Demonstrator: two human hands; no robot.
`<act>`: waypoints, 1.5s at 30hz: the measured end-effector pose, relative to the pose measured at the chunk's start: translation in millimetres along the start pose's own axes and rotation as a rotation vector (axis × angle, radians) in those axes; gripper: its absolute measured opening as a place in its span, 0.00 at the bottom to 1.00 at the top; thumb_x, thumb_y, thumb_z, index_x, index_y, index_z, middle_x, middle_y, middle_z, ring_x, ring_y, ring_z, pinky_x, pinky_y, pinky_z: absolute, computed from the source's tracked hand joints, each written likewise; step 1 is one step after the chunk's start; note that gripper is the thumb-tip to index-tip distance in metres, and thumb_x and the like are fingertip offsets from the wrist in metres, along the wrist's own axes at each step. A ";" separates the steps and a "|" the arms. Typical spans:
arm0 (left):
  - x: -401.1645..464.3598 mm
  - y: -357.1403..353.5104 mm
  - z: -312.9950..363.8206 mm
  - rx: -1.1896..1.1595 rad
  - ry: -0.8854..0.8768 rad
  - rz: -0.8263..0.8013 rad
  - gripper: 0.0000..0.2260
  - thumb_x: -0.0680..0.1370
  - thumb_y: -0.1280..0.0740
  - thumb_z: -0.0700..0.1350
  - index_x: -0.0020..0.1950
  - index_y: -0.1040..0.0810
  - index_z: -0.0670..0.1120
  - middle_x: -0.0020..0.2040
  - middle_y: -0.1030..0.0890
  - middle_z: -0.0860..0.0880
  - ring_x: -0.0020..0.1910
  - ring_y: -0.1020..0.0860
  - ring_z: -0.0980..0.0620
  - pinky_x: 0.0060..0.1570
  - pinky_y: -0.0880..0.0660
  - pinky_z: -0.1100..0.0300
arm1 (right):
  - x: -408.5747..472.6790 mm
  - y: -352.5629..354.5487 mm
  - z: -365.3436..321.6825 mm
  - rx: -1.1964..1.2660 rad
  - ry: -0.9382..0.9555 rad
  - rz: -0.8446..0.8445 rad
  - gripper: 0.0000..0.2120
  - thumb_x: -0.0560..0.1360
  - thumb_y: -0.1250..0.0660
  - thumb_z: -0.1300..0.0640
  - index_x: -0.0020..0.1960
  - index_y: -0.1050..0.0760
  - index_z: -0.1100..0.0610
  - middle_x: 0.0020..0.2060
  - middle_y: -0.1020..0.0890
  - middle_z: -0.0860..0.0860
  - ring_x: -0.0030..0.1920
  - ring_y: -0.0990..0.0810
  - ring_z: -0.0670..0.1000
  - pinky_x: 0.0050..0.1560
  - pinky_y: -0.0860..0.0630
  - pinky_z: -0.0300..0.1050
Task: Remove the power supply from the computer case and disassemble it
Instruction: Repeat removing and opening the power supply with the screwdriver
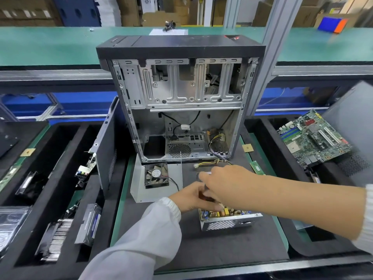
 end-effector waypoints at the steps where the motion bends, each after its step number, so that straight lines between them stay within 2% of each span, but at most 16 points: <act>1: 0.4 1.4 -1.5 -0.014 0.001 0.020 0.11 0.71 0.26 0.35 0.51 0.18 0.45 0.45 0.18 0.47 0.47 0.22 0.56 0.53 0.24 0.63 | -2.8 -2.7 -1.5 0.033 0.049 -0.046 0.16 0.77 0.36 0.54 0.62 0.36 0.55 0.56 0.31 0.56 0.52 0.26 0.58 0.34 0.36 0.44; 3: -0.8 -0.2 0.2 0.007 -0.007 0.022 0.14 0.69 0.25 0.36 0.46 0.17 0.55 0.42 0.18 0.57 0.45 0.21 0.61 0.50 0.24 0.65 | -8.6 -2.0 -3.4 0.114 0.114 -0.084 0.19 0.76 0.34 0.52 0.63 0.38 0.52 0.55 0.37 0.54 0.47 0.30 0.56 0.32 0.40 0.43; 5: 1.3 -1.4 0.5 0.043 -0.020 0.019 0.10 0.68 0.26 0.39 0.48 0.18 0.45 0.42 0.18 0.52 0.46 0.22 0.58 0.52 0.24 0.58 | -8.5 1.4 -0.2 0.151 0.061 -0.060 0.24 0.74 0.33 0.41 0.61 0.38 0.52 0.48 0.36 0.52 0.44 0.30 0.55 0.34 0.37 0.45; 7: 2.4 -0.5 4.7 0.093 -0.040 0.021 0.16 0.69 0.25 0.44 0.50 0.22 0.36 0.45 0.21 0.43 0.48 0.23 0.51 0.54 0.25 0.50 | -2.9 5.1 4.9 0.105 -0.052 -0.002 0.26 0.73 0.37 0.35 0.58 0.36 0.55 0.43 0.30 0.53 0.44 0.25 0.56 0.36 0.35 0.46; 9: 2.2 0.7 3.6 0.110 -0.040 0.007 0.16 0.70 0.25 0.46 0.49 0.21 0.35 0.45 0.21 0.38 0.49 0.25 0.50 0.54 0.25 0.48 | 3.3 3.7 5.7 0.020 -0.104 0.037 0.20 0.78 0.40 0.41 0.57 0.30 0.58 0.47 0.22 0.55 0.49 0.21 0.57 0.38 0.33 0.47; 11: 2.2 1.6 0.1 0.084 -0.032 -0.003 0.13 0.71 0.25 0.41 0.49 0.22 0.34 0.47 0.20 0.37 0.49 0.23 0.51 0.56 0.25 0.50 | 5.0 -0.1 3.4 0.016 -0.081 0.020 0.12 0.79 0.38 0.52 0.59 0.31 0.58 0.51 0.23 0.56 0.50 0.21 0.58 0.36 0.33 0.46; 13: -0.2 5.0 -4.1 0.038 -0.018 0.000 0.10 0.71 0.25 0.36 0.50 0.21 0.42 0.45 0.17 0.50 0.49 0.20 0.57 0.52 0.23 0.63 | 0.3 -4.6 0.6 0.062 -0.002 -0.033 0.16 0.76 0.35 0.59 0.62 0.35 0.55 0.52 0.29 0.55 0.50 0.24 0.58 0.33 0.37 0.45; 14: -2.1 10.6 -7.6 0.042 -0.016 0.016 0.14 0.71 0.26 0.34 0.52 0.21 0.47 0.47 0.17 0.54 0.50 0.20 0.59 0.53 0.24 0.66 | -2.0 -6.4 0.0 0.077 0.039 -0.054 0.20 0.74 0.35 0.62 0.63 0.36 0.53 0.52 0.32 0.55 0.51 0.27 0.57 0.31 0.40 0.43; 16: -10.1 24.8 -9.3 0.096 -0.036 0.080 0.19 0.71 0.26 0.31 0.56 0.23 0.48 0.52 0.19 0.50 0.55 0.20 0.57 0.59 0.27 0.65 | -4.6 -7.3 -0.1 0.083 0.081 -0.025 0.26 0.72 0.37 0.68 0.66 0.36 0.50 0.54 0.35 0.54 0.49 0.35 0.54 0.28 0.46 0.41; 18: -16.3 36.3 -14.0 0.216 -0.067 0.131 0.15 0.71 0.26 0.30 0.56 0.22 0.40 0.55 0.21 0.42 0.57 0.21 0.50 0.62 0.27 0.61 | -4.4 -10.2 0.7 0.082 0.094 0.010 0.24 0.70 0.39 0.70 0.60 0.35 0.49 0.55 0.36 0.54 0.47 0.40 0.52 0.27 0.47 0.42; 21: -20.5 42.0 -26.9 0.461 -0.051 0.238 0.06 0.72 0.27 0.32 0.48 0.19 0.37 0.46 0.21 0.47 0.46 0.21 0.50 0.54 0.24 0.61 | -0.7 -16.4 4.9 0.108 0.077 0.023 0.16 0.72 0.38 0.67 0.50 0.39 0.49 0.51 0.36 0.53 0.47 0.33 0.56 0.30 0.41 0.44; 24: -19.8 35.3 -39.7 0.658 -0.017 0.307 0.03 0.74 0.28 0.36 0.46 0.17 0.40 0.43 0.21 0.47 0.43 0.23 0.52 0.46 0.28 0.68 | 4.2 -14.6 9.5 0.138 0.057 0.088 0.11 0.77 0.37 0.59 0.54 0.37 0.50 0.46 0.36 0.50 0.47 0.26 0.56 0.32 0.36 0.46; 29: -17.5 23.0 -61.4 0.818 0.041 0.349 0.05 0.75 0.28 0.47 0.49 0.18 0.49 0.48 0.21 0.51 0.45 0.23 0.53 0.50 0.26 0.58 | 0.9 -14.6 12.6 0.200 0.049 0.141 0.11 0.78 0.37 0.59 0.58 0.35 0.52 0.48 0.33 0.50 0.48 0.27 0.55 0.31 0.39 0.46; 32: -18.0 22.0 -68.4 0.869 0.073 0.381 0.06 0.74 0.28 0.51 0.49 0.20 0.52 0.49 0.23 0.56 0.40 0.27 0.59 0.48 0.27 0.60 | -5.1 -11.9 14.7 0.212 0.035 0.132 0.10 0.78 0.37 0.57 0.58 0.35 0.53 0.51 0.31 0.51 0.48 0.27 0.54 0.38 0.32 0.48; 37: -19.2 19.4 -69.1 0.879 0.072 0.437 0.06 0.74 0.29 0.53 0.45 0.24 0.54 0.47 0.25 0.57 0.38 0.29 0.60 0.47 0.26 0.59 | -11.7 -5.6 20.2 0.235 0.009 0.123 0.10 0.79 0.38 0.58 0.59 0.35 0.53 0.53 0.31 0.50 0.45 0.28 0.52 0.39 0.34 0.46; 45: -21.4 13.6 -78.4 0.959 0.117 0.519 0.08 0.78 0.35 0.57 0.50 0.21 0.54 0.51 0.24 0.57 0.48 0.23 0.56 0.50 0.27 0.58 | -21.5 0.6 33.5 0.305 0.000 0.149 0.09 0.80 0.39 0.54 0.59 0.34 0.51 0.53 0.30 0.48 0.49 0.24 0.52 0.43 0.28 0.46</act>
Point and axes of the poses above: each hand's wrist, its own x-axis towards the middle knuckle, its own y-axis out of the back of the hand, z = x × y, the point moved 8 cm from there along x, towards the middle knuckle
